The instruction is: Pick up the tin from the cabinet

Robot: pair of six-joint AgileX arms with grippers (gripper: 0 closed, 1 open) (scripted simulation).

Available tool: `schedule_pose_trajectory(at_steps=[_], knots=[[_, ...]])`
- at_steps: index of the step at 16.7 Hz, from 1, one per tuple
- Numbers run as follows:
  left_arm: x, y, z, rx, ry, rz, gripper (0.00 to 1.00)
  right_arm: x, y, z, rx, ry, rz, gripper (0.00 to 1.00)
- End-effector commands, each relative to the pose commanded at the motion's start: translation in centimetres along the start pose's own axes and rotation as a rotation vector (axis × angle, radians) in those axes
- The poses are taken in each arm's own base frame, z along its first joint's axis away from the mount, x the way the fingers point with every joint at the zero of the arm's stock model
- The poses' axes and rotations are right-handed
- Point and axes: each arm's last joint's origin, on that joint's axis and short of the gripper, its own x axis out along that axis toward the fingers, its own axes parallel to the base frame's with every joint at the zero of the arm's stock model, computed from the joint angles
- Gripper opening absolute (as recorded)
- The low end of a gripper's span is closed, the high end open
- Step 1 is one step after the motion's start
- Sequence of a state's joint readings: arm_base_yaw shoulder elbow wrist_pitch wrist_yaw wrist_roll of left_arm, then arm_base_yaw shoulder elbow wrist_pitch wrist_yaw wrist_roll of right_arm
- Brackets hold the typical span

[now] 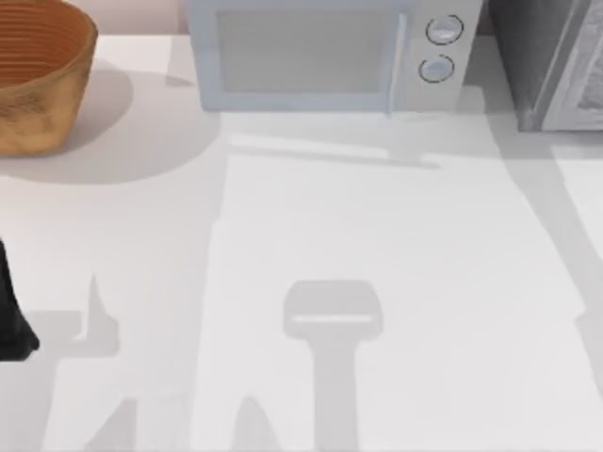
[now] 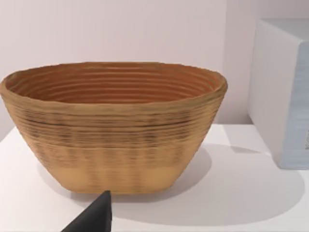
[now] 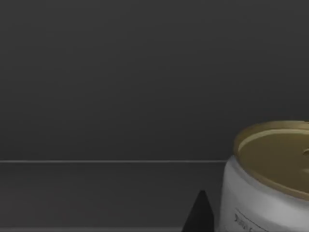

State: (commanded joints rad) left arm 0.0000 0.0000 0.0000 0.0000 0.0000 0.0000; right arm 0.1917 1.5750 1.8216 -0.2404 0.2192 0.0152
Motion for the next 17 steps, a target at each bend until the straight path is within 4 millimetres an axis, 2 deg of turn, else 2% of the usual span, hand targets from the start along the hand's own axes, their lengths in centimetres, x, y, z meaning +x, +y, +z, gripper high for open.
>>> schedule_pose_trajectory(at_steps=[9,11,14,17], knots=[[0.0,0.0,0.0,0.000,0.000,0.000,1.00,-0.1,0.0,0.0,0.001,-0.001,0.002,0.00],[0.0,0.0,0.0,0.000,0.000,0.000,1.00,-0.7,0.3,0.4,0.002,-0.002,0.004,0.00],[0.0,0.0,0.0,0.000,0.000,0.000,1.00,-4.9,1.1,2.5,0.005,-0.006,0.004,0.00],[0.0,0.0,0.0,0.000,0.000,0.000,1.00,-11.6,1.0,4.9,0.002,0.002,0.002,0.00]])
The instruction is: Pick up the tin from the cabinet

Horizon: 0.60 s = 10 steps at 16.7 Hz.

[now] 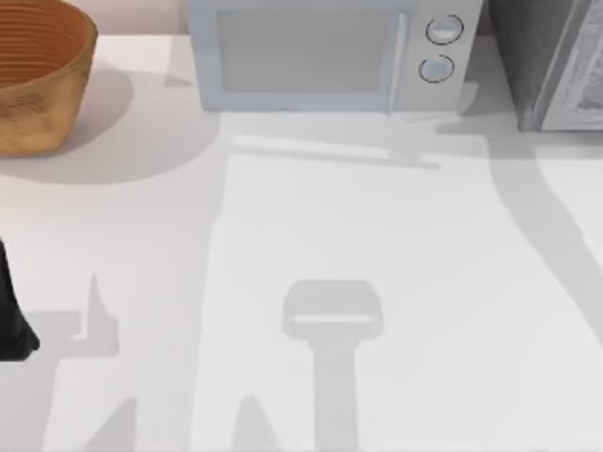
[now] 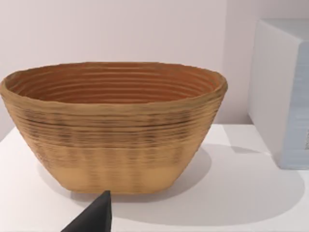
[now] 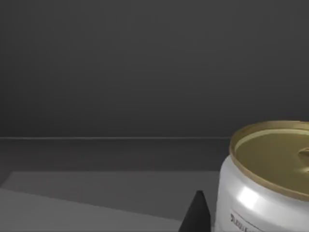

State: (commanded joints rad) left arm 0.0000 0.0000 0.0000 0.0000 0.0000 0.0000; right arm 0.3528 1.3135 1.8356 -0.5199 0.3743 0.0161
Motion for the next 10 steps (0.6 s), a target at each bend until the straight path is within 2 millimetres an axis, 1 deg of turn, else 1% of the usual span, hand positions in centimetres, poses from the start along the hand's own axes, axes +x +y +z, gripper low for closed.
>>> schedule_pose_trajectory(at_steps=[1,2,3,4,5,10], knots=[[0.0,0.0,0.0,0.000,0.000,0.000,1.00,-2.2,-0.3,0.5,0.000,0.000,0.000,0.00],[0.0,0.0,0.0,0.000,0.000,0.000,1.00,-3.9,-0.5,0.9,0.000,-0.001,0.000,0.00],[0.0,0.0,0.0,0.000,0.000,0.000,1.00,-5.2,-0.7,1.2,0.000,-0.002,0.000,0.00],[0.0,0.0,0.0,0.000,0.000,0.000,1.00,-6.0,-0.9,1.3,0.000,-0.002,0.000,0.00],[0.0,0.0,0.0,0.000,0.000,0.000,1.00,-6.4,-1.0,1.3,0.000,-0.003,0.000,0.00],[0.0,0.0,0.0,0.000,0.000,0.000,1.00,-6.3,-1.0,1.2,0.000,0.000,-0.002,0.00]])
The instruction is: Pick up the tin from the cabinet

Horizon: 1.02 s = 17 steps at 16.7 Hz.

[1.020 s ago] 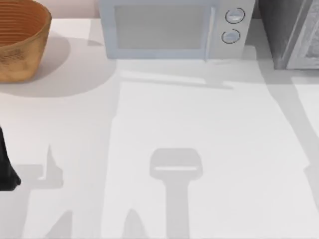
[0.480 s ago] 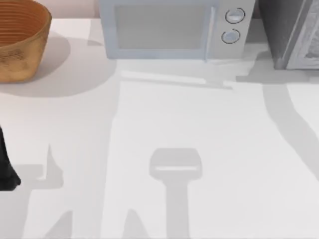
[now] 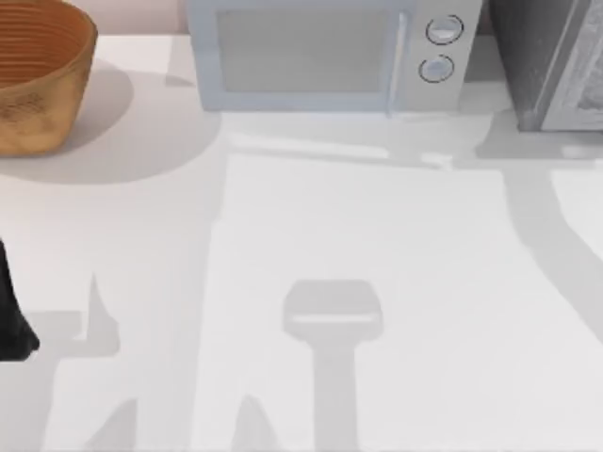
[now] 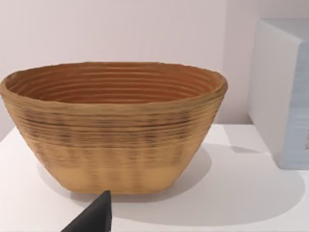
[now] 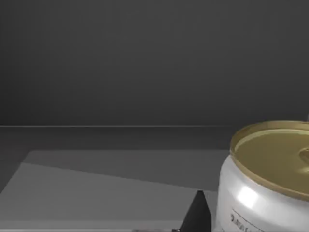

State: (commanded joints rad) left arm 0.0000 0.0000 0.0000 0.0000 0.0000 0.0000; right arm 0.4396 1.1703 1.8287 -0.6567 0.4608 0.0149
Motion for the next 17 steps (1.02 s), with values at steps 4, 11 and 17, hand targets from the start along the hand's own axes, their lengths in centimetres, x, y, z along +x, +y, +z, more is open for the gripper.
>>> schedule_pose_trajectory(at_steps=[4,11,17], knots=[[0.0,0.0,0.0,0.000,0.000,0.000,1.00,-0.5,-0.8,-2.2,-0.009,0.017,0.005,0.00],[0.0,0.0,0.0,0.000,0.000,0.000,1.00,-3.1,-3.8,-12.4,-0.016,0.051,0.003,0.00],[0.0,0.0,0.0,0.000,0.000,0.000,1.00,-5.4,-5.8,-25.6,-0.008,0.053,0.003,0.00]])
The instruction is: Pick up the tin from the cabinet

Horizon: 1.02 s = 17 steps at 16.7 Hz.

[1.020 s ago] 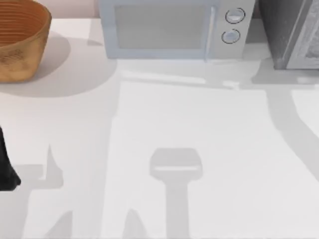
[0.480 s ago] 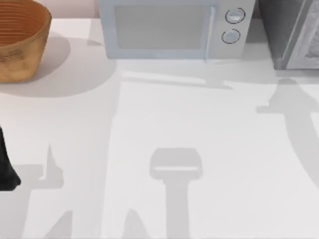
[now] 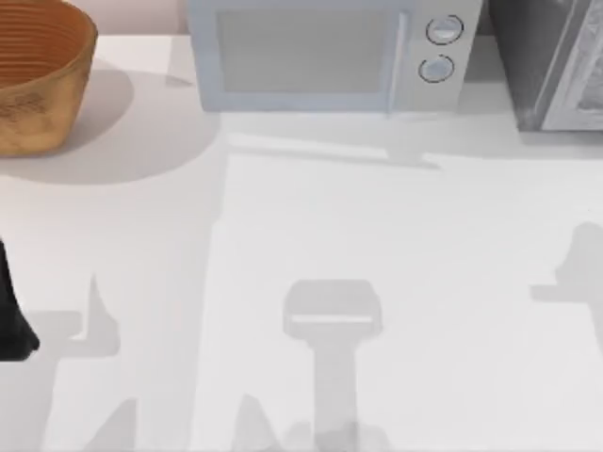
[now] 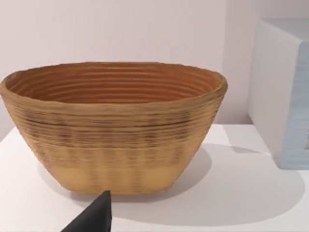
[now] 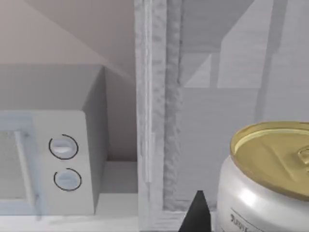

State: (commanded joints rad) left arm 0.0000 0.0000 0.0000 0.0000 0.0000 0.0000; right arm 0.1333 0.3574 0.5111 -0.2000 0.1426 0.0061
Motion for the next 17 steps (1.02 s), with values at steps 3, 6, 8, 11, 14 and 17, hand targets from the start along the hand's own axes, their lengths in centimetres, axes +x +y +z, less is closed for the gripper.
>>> schedule_pose_trajectory(at_steps=[3,6,8,11,14,17], knots=[[0.0,0.0,0.0,0.000,0.000,0.000,1.00,-0.1,-0.5,-6.1,0.004,-0.010,0.003,0.00],[0.0,0.0,0.0,0.000,0.000,0.000,1.00,0.0,-0.9,-10.4,0.005,-0.028,0.006,0.00],[0.0,0.0,0.0,0.000,0.000,0.000,1.00,0.1,-1.0,-11.9,0.005,-0.040,0.008,0.00],[0.0,0.0,0.0,0.000,0.000,0.000,1.00,0.2,-1.1,-12.5,0.005,-0.045,0.009,0.00],[0.0,0.0,0.0,0.000,0.000,0.000,1.00,0.2,-1.0,-12.6,0.007,-0.036,0.011,0.00],[0.0,0.0,0.0,0.000,0.000,0.000,1.00,0.3,-1.0,-12.3,0.011,-0.038,0.027,0.00]])
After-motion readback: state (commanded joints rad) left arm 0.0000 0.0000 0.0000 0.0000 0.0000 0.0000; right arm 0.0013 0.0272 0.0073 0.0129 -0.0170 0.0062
